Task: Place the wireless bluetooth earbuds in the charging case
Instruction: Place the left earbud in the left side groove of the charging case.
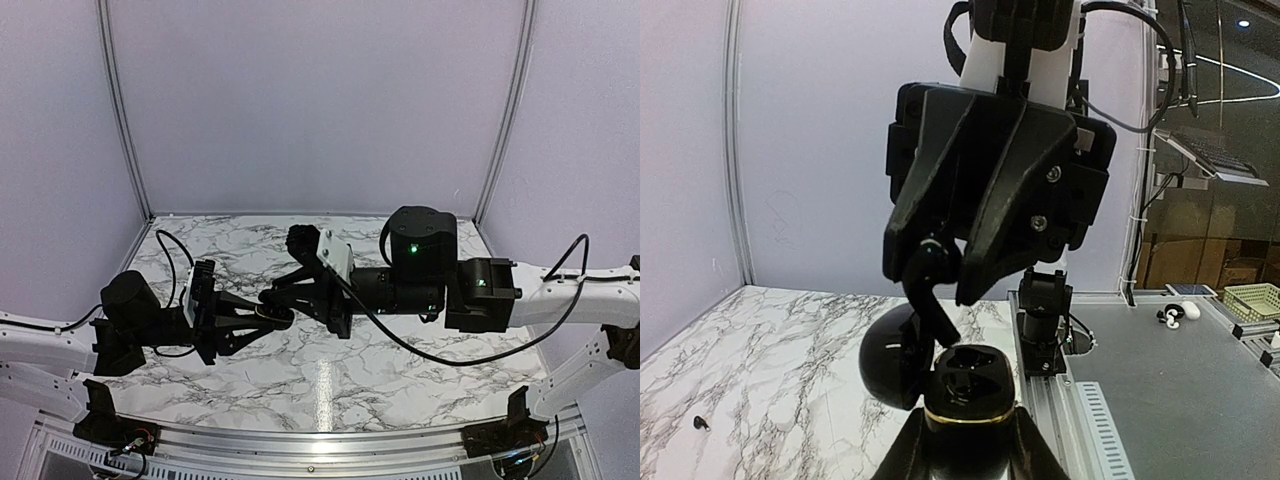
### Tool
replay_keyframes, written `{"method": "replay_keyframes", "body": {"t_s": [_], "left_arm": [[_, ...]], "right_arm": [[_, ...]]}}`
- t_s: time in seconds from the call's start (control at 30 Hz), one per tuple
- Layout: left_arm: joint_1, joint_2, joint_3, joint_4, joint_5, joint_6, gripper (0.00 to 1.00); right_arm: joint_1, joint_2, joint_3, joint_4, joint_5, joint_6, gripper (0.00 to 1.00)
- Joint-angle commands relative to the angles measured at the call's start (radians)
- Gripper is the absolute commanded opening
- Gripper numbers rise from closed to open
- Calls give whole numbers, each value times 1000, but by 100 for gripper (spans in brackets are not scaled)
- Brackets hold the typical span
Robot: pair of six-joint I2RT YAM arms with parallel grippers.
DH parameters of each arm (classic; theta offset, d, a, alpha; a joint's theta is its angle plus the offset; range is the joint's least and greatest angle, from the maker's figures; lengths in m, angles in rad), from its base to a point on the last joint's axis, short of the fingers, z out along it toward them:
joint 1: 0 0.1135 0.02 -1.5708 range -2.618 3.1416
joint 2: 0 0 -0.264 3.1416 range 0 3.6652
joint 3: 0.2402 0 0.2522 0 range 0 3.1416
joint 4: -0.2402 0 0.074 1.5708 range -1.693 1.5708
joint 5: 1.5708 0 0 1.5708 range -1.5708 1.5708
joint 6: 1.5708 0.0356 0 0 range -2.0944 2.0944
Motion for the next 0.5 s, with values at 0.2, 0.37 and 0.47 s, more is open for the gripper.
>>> {"method": "replay_keyframes", "body": {"t_s": [0.2, 0.37, 0.47], "left_arm": [[-7, 2, 20, 91, 24, 28, 0], [-8, -9, 12, 92, 36, 65, 0], [-7, -4, 17, 93, 55, 65, 0]], "right_arm": [[50, -33, -26, 125, 24, -92, 6], [54, -41, -36, 144, -14, -109, 6], [57, -49, -51, 166, -13, -117, 6]]}}
